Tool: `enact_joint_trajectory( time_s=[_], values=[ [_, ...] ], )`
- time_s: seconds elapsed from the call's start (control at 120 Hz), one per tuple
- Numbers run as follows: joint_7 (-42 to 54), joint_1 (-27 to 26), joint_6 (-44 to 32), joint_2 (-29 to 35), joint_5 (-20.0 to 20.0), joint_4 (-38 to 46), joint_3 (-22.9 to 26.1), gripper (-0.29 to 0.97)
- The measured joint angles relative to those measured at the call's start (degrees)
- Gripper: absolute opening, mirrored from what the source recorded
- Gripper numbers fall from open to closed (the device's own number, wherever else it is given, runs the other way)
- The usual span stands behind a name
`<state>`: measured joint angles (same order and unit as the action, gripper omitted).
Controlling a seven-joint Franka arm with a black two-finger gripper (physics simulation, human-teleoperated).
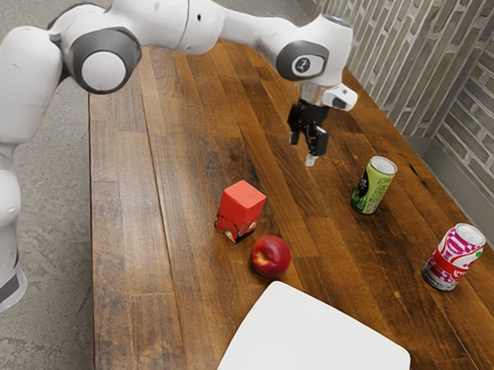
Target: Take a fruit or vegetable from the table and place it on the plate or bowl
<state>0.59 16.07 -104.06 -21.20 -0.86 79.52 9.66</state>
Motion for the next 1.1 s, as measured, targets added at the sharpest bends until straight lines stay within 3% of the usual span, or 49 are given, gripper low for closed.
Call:
enact_joint_trajectory(
  time_s=[0.167, 0.25, 0.383, 0.517, 0.633, 0.708, 0.825, 0.917, 1.1],
  values=[
    [-1.56, 0.86, -2.15, 2.87, -1.09, -0.09, 0.25, 0.68],
    [-2.32, -1.93, -2.63, 4.25, -0.72, -1.94, 0.57, 0.68],
    [-3.72, -6.07, 0.08, -5.27, 0.62, -16.08, 1.15, 0.68],
    [-5.66, -7.62, 2.18, -12.89, -3.26, -21.38, 5.35, 0.68],
    [-11.0, -13.88, 2.99, -13.28, -5.01, -18.77, 5.55, 0.68],
    [-14.65, -17.36, 1.99, -10.45, -6.48, -12.08, 0.58, 0.68],
    [-18.45, -18.37, -1.3, -5.39, -10.51, -1.21, -4.94, 0.68],
    [-19.9, -19.48, -4.19, -3.69, -13.29, 1.61, -7.22, 0.68],
    [-22.48, -26.67, -7.21, 1.02, -18.64, 8.89, -14.13, 0.68]
  ],
)
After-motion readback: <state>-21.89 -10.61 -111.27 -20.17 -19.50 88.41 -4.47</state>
